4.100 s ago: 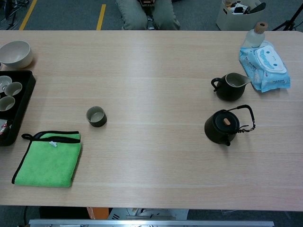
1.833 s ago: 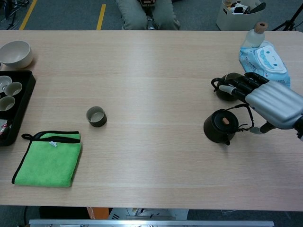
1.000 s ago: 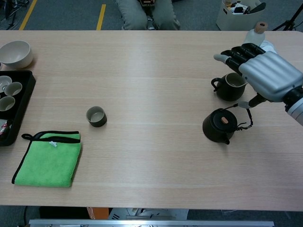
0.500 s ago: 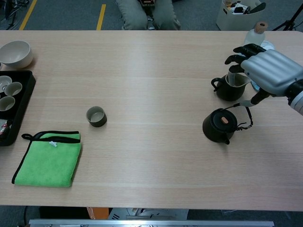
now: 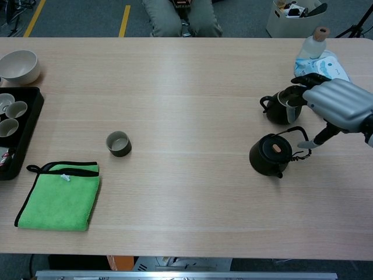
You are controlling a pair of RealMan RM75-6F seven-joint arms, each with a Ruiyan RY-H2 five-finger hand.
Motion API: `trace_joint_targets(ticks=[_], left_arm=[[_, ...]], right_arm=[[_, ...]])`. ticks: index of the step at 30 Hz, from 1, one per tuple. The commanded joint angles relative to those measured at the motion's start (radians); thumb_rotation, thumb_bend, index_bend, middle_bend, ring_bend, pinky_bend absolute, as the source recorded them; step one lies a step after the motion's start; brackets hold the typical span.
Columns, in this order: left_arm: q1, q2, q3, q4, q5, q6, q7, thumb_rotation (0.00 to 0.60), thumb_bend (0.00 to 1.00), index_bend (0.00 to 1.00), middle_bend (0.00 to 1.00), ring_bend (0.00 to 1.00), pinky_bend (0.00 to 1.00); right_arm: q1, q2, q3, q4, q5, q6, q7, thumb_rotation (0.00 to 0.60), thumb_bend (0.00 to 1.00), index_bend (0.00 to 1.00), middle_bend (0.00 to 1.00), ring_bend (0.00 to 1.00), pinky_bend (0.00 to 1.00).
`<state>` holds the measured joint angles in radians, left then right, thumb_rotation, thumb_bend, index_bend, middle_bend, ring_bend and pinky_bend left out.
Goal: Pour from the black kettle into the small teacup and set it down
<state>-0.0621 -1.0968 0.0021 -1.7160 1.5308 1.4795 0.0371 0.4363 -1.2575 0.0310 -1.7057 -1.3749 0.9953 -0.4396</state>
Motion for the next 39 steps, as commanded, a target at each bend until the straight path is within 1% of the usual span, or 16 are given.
trace_joint_targets(ticks=[1, 3, 5, 10, 14, 19, 23, 31, 39], left_arm=[[0.001, 0.001, 0.0, -0.001, 0.001, 0.003, -0.003, 0.6, 0.39, 0.17, 0.12, 0.12, 0.14], [0.001, 0.002, 0.0, -0.003, 0.004, 0.004, -0.005, 0.6, 0.39, 0.17, 0.12, 0.12, 0.14], [0.001, 0.003, 0.001, -0.005, 0.006, 0.004, -0.006, 0.6, 0.39, 0.17, 0.12, 0.12, 0.14], [0.001, 0.003, 0.003, -0.007, 0.008, 0.003, -0.004, 0.6, 0.39, 0.17, 0.12, 0.12, 0.14], [-0.001, 0.001, 0.004, -0.008, 0.009, -0.001, -0.001, 0.6, 0.39, 0.17, 0.12, 0.12, 0.14], [-0.005, -0.001, 0.001, -0.005, 0.003, -0.007, 0.002, 0.6, 0.39, 0.17, 0.12, 0.12, 0.14], [-0.009, -0.005, -0.001, -0.001, -0.003, -0.015, 0.007, 0.6, 0.39, 0.17, 0.12, 0.12, 0.14], [-0.014, -0.012, -0.001, 0.007, -0.007, -0.024, 0.007, 0.6, 0.39, 0.17, 0.12, 0.12, 0.14], [-0.014, -0.015, 0.0, 0.011, -0.006, -0.025, 0.005, 0.6, 0.39, 0.17, 0.12, 0.12, 0.14]], right_arm=[[0.002, 0.036, 0.001, -0.02, -0.03, 0.009, 0.086, 0.292, 0.0, 0.48, 0.21, 0.0, 0.0], [0.001, 0.052, -0.003, -0.024, -0.045, 0.019, 0.092, 0.269, 0.0, 0.48, 0.21, 0.0, 0.0], [0.002, 0.064, -0.009, -0.028, -0.047, 0.019, 0.078, 0.268, 0.0, 0.48, 0.21, 0.0, 0.0], [0.013, 0.078, -0.024, -0.035, -0.014, -0.01, -0.009, 0.268, 0.0, 0.48, 0.2, 0.0, 0.0], [0.028, 0.061, -0.023, -0.023, 0.011, -0.024, -0.056, 0.267, 0.0, 0.48, 0.19, 0.0, 0.0], [0.054, 0.033, -0.005, 0.005, 0.054, -0.046, -0.077, 0.267, 0.0, 0.48, 0.19, 0.0, 0.0], [0.07, 0.01, -0.002, 0.035, 0.076, -0.064, -0.088, 0.268, 0.0, 0.48, 0.19, 0.0, 0.0], [0.087, -0.027, -0.017, 0.087, 0.107, -0.083, -0.11, 0.267, 0.0, 0.48, 0.19, 0.0, 0.0], [0.076, -0.032, -0.045, 0.094, 0.107, -0.073, -0.101, 0.268, 0.0, 0.48, 0.19, 0.0, 0.0]])
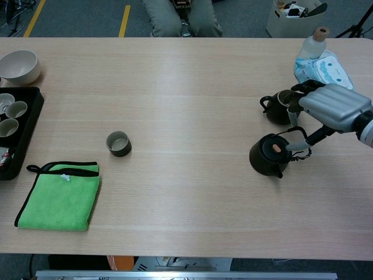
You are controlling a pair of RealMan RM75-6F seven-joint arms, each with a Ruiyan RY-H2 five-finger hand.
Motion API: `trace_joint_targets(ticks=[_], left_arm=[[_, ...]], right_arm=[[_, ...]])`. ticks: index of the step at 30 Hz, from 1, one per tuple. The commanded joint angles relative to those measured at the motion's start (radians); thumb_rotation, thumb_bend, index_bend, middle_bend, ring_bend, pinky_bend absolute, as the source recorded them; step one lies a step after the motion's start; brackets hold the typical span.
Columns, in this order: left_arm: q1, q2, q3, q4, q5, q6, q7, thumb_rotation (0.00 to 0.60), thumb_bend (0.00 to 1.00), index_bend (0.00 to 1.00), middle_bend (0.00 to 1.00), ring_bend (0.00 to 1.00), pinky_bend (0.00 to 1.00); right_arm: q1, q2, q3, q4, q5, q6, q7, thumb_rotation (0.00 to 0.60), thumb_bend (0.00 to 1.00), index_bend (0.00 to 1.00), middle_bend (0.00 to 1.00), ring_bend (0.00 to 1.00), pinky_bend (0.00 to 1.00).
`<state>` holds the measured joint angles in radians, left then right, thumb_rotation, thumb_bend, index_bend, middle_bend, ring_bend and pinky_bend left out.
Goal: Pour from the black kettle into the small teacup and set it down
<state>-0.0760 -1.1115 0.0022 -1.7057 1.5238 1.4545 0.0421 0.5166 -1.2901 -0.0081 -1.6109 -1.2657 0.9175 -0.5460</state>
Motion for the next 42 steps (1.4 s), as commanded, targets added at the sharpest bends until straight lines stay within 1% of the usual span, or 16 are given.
trace_joint_targets(ticks=[1, 7, 16, 23, 27, 29, 30, 31, 33, 34, 35, 36, 37, 42], left_arm=[[-0.001, -0.001, 0.0, 0.0, 0.001, 0.0, 0.0, 0.6, 0.39, 0.17, 0.12, 0.12, 0.14], [-0.002, -0.002, 0.001, 0.0, 0.005, 0.0, 0.0, 0.6, 0.39, 0.17, 0.12, 0.12, 0.14], [-0.004, -0.004, 0.006, -0.001, 0.016, 0.001, 0.001, 0.6, 0.39, 0.17, 0.12, 0.12, 0.14], [0.0, 0.0, 0.008, 0.0, 0.022, 0.009, -0.003, 0.6, 0.39, 0.17, 0.12, 0.12, 0.14], [0.002, 0.003, 0.009, -0.003, 0.022, 0.013, -0.003, 0.6, 0.39, 0.17, 0.12, 0.12, 0.14], [0.003, 0.005, 0.008, -0.005, 0.022, 0.016, -0.003, 0.6, 0.39, 0.17, 0.12, 0.12, 0.14], [0.003, 0.006, 0.008, -0.007, 0.022, 0.017, -0.003, 0.6, 0.39, 0.17, 0.12, 0.12, 0.14], [0.004, 0.006, 0.008, -0.008, 0.022, 0.017, -0.003, 0.6, 0.39, 0.17, 0.12, 0.12, 0.14], [0.004, 0.006, 0.008, -0.009, 0.022, 0.018, -0.003, 0.6, 0.39, 0.17, 0.12, 0.12, 0.14], [0.004, 0.006, 0.009, -0.011, 0.022, 0.017, -0.003, 0.6, 0.39, 0.17, 0.12, 0.12, 0.14], [0.005, 0.007, 0.009, -0.011, 0.021, 0.016, -0.003, 0.6, 0.39, 0.17, 0.12, 0.12, 0.14], [0.005, 0.009, 0.01, -0.012, 0.019, 0.016, -0.004, 0.6, 0.39, 0.17, 0.12, 0.12, 0.14], [0.005, 0.01, 0.01, -0.012, 0.018, 0.015, -0.005, 0.6, 0.39, 0.17, 0.12, 0.12, 0.14], [0.005, 0.014, 0.008, -0.014, 0.015, 0.015, -0.006, 0.6, 0.39, 0.17, 0.12, 0.12, 0.14]], right_arm=[[-0.008, 0.002, -0.009, -0.002, -0.006, 0.01, 0.008, 0.268, 0.0, 0.48, 0.19, 0.0, 0.0], [-0.04, 0.032, -0.038, -0.031, -0.037, 0.052, 0.035, 0.268, 0.0, 0.48, 0.19, 0.0, 0.0], [-0.093, 0.074, -0.095, -0.076, -0.109, 0.105, 0.08, 0.266, 0.0, 0.48, 0.19, 0.0, 0.0], [-0.125, 0.102, -0.138, -0.111, -0.189, 0.14, 0.1, 0.267, 0.0, 0.48, 0.19, 0.0, 0.0], [-0.137, 0.119, -0.14, -0.125, -0.261, 0.191, 0.124, 0.271, 0.0, 0.45, 0.18, 0.0, 0.0], [-0.139, 0.126, -0.138, -0.122, -0.309, 0.221, 0.128, 0.325, 0.0, 0.39, 0.16, 0.0, 0.0], [-0.14, 0.127, -0.137, -0.117, -0.324, 0.229, 0.123, 0.386, 0.0, 0.33, 0.13, 0.0, 0.0], [-0.14, 0.128, -0.137, -0.112, -0.331, 0.231, 0.113, 0.466, 0.0, 0.26, 0.1, 0.0, 0.0], [-0.139, 0.126, -0.135, -0.105, -0.328, 0.219, 0.088, 0.551, 0.0, 0.16, 0.06, 0.0, 0.0], [-0.138, 0.124, -0.135, -0.104, -0.323, 0.21, 0.078, 0.576, 0.0, 0.1, 0.04, 0.0, 0.0], [-0.137, 0.123, -0.135, -0.103, -0.319, 0.203, 0.068, 0.595, 0.0, 0.05, 0.02, 0.0, 0.0], [-0.137, 0.122, -0.135, -0.101, -0.315, 0.195, 0.051, 0.6, 0.0, 0.02, 0.01, 0.0, 0.0], [-0.137, 0.12, -0.135, -0.1, -0.313, 0.19, 0.041, 0.6, 0.0, 0.0, 0.0, 0.0, 0.0], [-0.139, 0.112, -0.126, -0.095, -0.3, 0.177, 0.022, 0.6, 0.0, 0.0, 0.0, 0.0, 0.0]])
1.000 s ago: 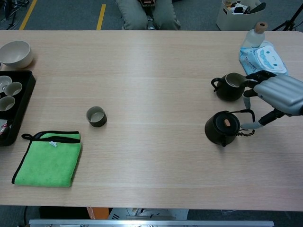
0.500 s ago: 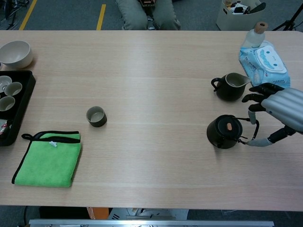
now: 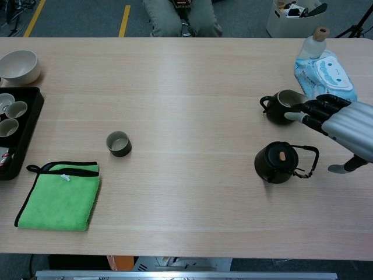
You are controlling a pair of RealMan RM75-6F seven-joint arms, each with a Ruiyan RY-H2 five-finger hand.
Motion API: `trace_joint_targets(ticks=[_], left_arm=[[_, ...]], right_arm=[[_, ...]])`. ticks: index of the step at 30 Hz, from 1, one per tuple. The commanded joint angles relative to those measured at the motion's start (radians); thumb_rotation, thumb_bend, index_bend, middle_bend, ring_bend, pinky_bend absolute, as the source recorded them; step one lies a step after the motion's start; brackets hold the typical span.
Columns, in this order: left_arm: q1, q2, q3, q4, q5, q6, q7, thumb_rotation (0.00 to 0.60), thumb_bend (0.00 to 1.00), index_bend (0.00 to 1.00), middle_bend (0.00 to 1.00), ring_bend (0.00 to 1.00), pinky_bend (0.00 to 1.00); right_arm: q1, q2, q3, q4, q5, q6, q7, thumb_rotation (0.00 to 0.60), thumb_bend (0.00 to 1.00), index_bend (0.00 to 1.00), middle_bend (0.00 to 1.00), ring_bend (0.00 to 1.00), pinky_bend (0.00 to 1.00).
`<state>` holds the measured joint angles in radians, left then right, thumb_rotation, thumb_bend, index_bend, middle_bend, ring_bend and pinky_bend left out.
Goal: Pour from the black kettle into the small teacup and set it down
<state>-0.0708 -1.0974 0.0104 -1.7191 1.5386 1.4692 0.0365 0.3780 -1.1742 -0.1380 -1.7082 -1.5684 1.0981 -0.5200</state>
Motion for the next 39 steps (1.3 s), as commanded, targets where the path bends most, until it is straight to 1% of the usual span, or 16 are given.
trace_joint_targets(ticks=[1, 7, 17, 28, 32, 39], left_arm=[[0.0, 0.0, 0.0, 0.0, 0.001, 0.0, 0.0, 0.6, 0.39, 0.17, 0.12, 0.12, 0.14], [0.001, -0.001, 0.002, 0.001, 0.001, 0.0, -0.004, 0.6, 0.39, 0.17, 0.12, 0.12, 0.14], [0.009, 0.009, 0.002, 0.006, -0.003, 0.008, -0.015, 0.6, 0.39, 0.17, 0.12, 0.12, 0.14], [0.013, 0.014, 0.001, 0.012, -0.004, 0.014, -0.024, 0.6, 0.39, 0.17, 0.12, 0.12, 0.14], [0.014, 0.016, 0.0, 0.01, 0.0, 0.018, -0.023, 0.6, 0.39, 0.17, 0.12, 0.12, 0.14], [0.018, 0.021, 0.0, 0.011, -0.003, 0.02, -0.023, 0.6, 0.39, 0.17, 0.12, 0.12, 0.14]], right_arm=[[0.0, -0.006, 0.005, 0.004, 0.004, -0.006, -0.007, 0.6, 0.0, 0.0, 0.0, 0.0, 0.0], [0.013, -0.037, 0.018, 0.012, 0.013, -0.039, -0.039, 0.6, 0.0, 0.0, 0.0, 0.0, 0.0], [0.039, -0.093, 0.036, -0.002, 0.034, -0.09, -0.131, 0.6, 0.0, 0.0, 0.0, 0.0, 0.0], [0.049, -0.126, 0.042, -0.022, 0.052, -0.107, -0.18, 0.6, 0.0, 0.0, 0.0, 0.0, 0.0], [0.058, -0.159, 0.066, -0.028, 0.073, -0.105, -0.207, 0.6, 0.0, 0.0, 0.0, 0.0, 0.0], [0.069, -0.203, 0.09, -0.018, 0.12, -0.11, -0.238, 0.6, 0.0, 0.0, 0.0, 0.0, 0.0]])
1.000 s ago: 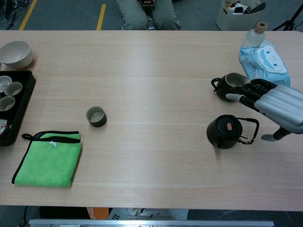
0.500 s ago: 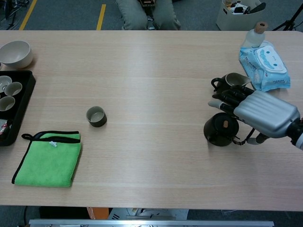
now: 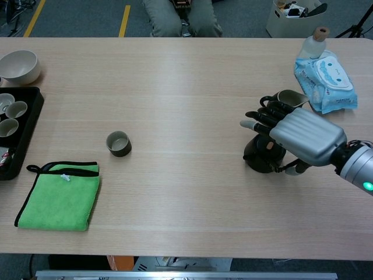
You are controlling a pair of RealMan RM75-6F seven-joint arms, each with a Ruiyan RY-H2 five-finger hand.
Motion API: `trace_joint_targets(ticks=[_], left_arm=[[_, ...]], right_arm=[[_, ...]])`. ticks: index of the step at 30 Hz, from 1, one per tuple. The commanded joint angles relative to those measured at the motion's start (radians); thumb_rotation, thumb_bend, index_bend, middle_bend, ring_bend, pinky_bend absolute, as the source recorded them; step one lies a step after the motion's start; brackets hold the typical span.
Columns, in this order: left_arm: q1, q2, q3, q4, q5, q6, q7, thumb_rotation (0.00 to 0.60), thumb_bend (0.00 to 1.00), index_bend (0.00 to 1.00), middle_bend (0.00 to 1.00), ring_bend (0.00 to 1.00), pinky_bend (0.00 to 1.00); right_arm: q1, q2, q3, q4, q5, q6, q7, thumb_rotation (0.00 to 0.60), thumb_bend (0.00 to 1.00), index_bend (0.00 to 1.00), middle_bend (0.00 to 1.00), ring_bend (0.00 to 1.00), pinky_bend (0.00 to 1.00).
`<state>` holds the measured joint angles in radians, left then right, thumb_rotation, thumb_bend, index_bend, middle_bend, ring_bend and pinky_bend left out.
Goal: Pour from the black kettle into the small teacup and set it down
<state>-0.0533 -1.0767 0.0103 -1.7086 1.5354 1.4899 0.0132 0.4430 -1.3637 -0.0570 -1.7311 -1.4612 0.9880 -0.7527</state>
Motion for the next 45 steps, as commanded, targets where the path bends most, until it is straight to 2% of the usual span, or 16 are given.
trace_joint_targets(ticks=[1, 11, 25, 30, 37, 45], left_arm=[[0.0, 0.001, 0.0, 0.0, 0.0, -0.001, 0.0, 0.6, 0.39, 0.17, 0.12, 0.12, 0.14], [-0.001, -0.003, -0.002, 0.005, 0.0, -0.003, 0.006, 0.6, 0.39, 0.17, 0.12, 0.12, 0.14], [-0.003, -0.008, -0.006, 0.013, -0.005, -0.005, 0.017, 0.6, 0.39, 0.17, 0.12, 0.12, 0.14], [-0.001, -0.006, -0.006, 0.014, -0.009, -0.004, 0.017, 0.6, 0.39, 0.17, 0.12, 0.12, 0.14], [-0.003, -0.009, -0.004, 0.014, -0.006, -0.011, 0.017, 0.6, 0.39, 0.17, 0.12, 0.12, 0.14], [-0.006, -0.01, -0.002, 0.015, 0.003, -0.012, 0.012, 0.6, 0.39, 0.17, 0.12, 0.12, 0.14]], right_arm=[[0.005, -0.02, 0.012, 0.008, 0.019, 0.0, -0.007, 0.6, 0.0, 0.0, 0.0, 0.0, 0.0], [0.03, -0.076, 0.055, 0.016, 0.086, 0.008, -0.032, 0.6, 0.0, 0.0, 0.0, 0.0, 0.0], [0.066, -0.115, 0.088, 0.042, 0.159, 0.017, -0.042, 0.6, 0.0, 0.0, 0.0, 0.0, 0.0], [0.068, -0.089, 0.077, 0.024, 0.15, 0.026, -0.025, 0.6, 0.0, 0.0, 0.0, 0.0, 0.0], [0.044, -0.028, 0.03, -0.003, 0.115, 0.053, 0.007, 0.6, 0.0, 0.0, 0.0, 0.0, 0.0], [0.045, -0.064, 0.02, 0.041, 0.118, 0.051, -0.001, 0.6, 0.0, 0.0, 0.0, 0.0, 0.0]])
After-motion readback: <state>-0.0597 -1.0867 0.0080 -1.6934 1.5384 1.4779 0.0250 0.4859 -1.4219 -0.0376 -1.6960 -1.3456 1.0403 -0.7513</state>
